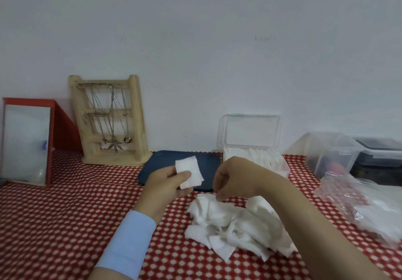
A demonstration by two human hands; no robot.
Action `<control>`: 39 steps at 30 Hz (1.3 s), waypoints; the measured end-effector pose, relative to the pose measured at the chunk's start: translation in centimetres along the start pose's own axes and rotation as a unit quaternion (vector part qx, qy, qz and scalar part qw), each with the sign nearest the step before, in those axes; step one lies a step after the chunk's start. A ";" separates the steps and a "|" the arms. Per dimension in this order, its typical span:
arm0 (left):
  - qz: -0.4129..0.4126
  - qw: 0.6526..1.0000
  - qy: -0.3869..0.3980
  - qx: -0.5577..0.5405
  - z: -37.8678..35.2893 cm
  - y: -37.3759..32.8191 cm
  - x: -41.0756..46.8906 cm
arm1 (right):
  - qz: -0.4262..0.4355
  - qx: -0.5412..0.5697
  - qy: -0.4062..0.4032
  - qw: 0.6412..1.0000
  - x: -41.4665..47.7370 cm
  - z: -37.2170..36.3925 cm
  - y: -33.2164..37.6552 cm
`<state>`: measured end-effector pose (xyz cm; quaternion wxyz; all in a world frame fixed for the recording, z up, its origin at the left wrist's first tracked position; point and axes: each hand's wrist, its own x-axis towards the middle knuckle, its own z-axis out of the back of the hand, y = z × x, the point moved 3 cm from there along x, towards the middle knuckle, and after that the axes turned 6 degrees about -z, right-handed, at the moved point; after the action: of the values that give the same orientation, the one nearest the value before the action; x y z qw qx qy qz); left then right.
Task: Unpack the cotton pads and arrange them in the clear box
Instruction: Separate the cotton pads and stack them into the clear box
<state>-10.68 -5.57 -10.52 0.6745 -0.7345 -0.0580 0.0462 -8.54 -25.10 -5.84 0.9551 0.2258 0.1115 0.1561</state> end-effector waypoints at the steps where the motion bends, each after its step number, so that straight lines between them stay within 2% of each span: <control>1: 0.007 1.000 -0.003 -0.014 0.0 0.2 -0.3 | -0.010 -0.019 0.038 0.999 -0.1 -0.5 0.0; 4: 0.019 0.998 -0.007 -0.058 -0.3 0.4 -1.1 | -0.041 -0.075 0.098 0.992 -0.3 -1.5 0.1; 10: 0.018 0.997 -0.039 -0.070 -0.1 0.9 -1.9 | -0.037 -0.078 0.072 0.994 -0.2 -1.0 -0.1; 16: 0.017 0.996 -0.048 -0.073 -0.2 1.2 -2.2 | -0.046 -0.069 0.124 0.989 -0.5 -1.7 -0.6; 21: 0.020 0.995 -0.053 -0.076 -0.1 1.3 -2.1 | -0.022 -0.046 0.118 0.992 -0.3 -1.2 -0.7; 24: 0.031 0.994 -0.045 -0.091 -0.3 1.3 -1.9 | -0.009 -0.004 0.070 0.998 -0.4 0.2 -1.2; 28: 0.020 0.997 -0.041 -0.066 -0.3 1.4 -1.7 | -0.009 0.123 0.001 0.992 -0.7 2.0 -1.5; 31: 0.017 0.996 -0.034 -0.078 -0.4 1.3 -1.8 | 0.001 0.276 -0.021 0.961 -1.2 2.6 -0.6; 33: 0.020 0.994 -0.011 -0.103 -0.7 1.1 -2.0 | -0.005 0.340 -0.025 0.940 -1.2 2.3 0.4; 39: 0.039 0.988 0.064 -0.137 -1.5 1.0 -2.4 | -0.041 0.282 -0.053 0.957 -1.1 0.1 2.3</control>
<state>-12.82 -7.48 -11.36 0.5676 -0.8231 0.0080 0.0168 -10.13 -23.61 -4.53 0.8628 0.4891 0.1092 0.0665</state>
